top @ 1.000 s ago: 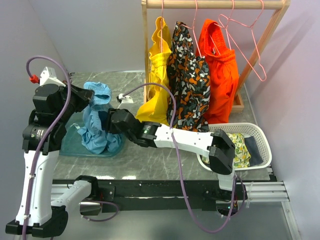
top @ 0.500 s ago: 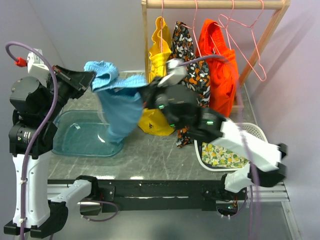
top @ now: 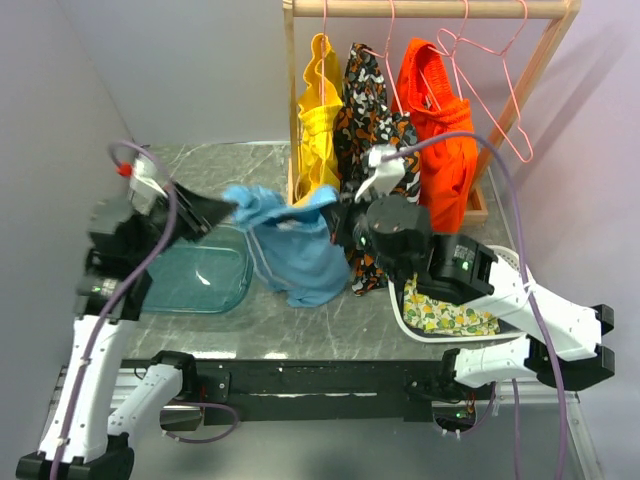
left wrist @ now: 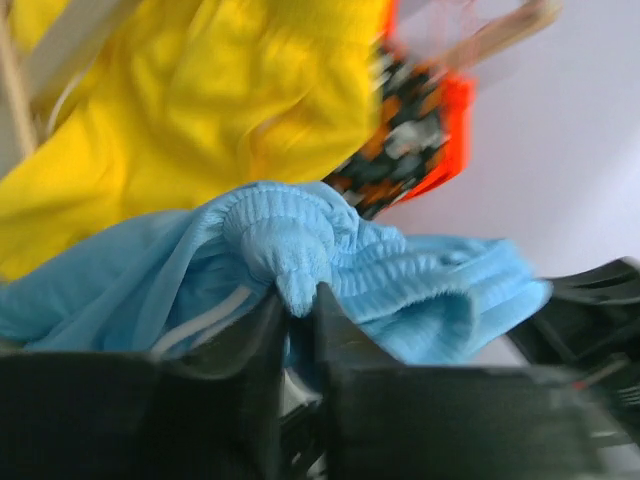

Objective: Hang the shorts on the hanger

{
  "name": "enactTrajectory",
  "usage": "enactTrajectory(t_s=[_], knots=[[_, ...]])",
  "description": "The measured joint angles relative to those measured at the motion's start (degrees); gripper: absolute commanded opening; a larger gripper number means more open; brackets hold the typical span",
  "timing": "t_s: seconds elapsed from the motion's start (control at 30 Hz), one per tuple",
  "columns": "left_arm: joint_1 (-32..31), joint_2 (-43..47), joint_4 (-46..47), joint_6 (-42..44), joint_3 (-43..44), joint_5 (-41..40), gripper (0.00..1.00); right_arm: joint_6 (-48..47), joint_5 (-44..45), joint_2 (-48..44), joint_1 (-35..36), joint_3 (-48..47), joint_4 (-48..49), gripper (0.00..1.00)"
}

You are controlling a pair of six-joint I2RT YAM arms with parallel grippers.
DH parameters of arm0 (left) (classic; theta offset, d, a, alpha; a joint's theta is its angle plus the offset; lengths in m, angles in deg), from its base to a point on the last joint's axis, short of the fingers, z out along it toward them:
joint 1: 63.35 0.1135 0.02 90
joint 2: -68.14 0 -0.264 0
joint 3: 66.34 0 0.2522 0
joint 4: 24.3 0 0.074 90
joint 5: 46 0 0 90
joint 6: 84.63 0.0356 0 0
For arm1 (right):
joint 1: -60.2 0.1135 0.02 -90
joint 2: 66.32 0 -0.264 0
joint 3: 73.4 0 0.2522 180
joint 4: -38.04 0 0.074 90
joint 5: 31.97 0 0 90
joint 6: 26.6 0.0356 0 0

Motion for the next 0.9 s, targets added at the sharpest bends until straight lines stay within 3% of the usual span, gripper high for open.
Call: enactTrajectory(t_s=[0.03,0.13,0.2,0.3,0.43,0.5,0.7,0.9], knots=[[0.0,1.2,0.4,0.2,-4.1,0.9,0.55,0.3,0.1,-0.6,0.0,1.8,-0.9,0.0],[0.0,3.7,0.9,1.1,-16.0,1.3,0.69,1.9,1.1,-4.1,-0.2,9.7,-3.1,0.0],[-0.1,4.7,0.7,1.9,-21.5,1.3,0.7,3.2,1.3,-6.4,-0.3,14.3,-4.9,0.0],[-0.6,5.8,0.5,3.3,-26.2,1.2,0.67,4.8,1.5,-8.8,-0.3,18.6,-7.6,0.0],[-4.8,5.8,1.2,5.9,-27.4,0.2,0.52,6.0,2.0,-9.8,-0.3,19.7,-10.3,0.0],[-10.2,5.4,1.8,7.2,-27.6,-2.0,0.46,6.4,2.9,-9.8,-0.3,19.7,-11.3,0.0],[-29.3,3.5,2.6,7.6,-30.5,-13.7,0.4,7.2,4.0,-9.5,-1.1,19.7,-13.2,0.0],[-35.7,2.3,5.0,5.4,-36.4,-21.1,0.39,7.2,3.7,-9.5,-2.3,19.7,-13.5,0.0]])
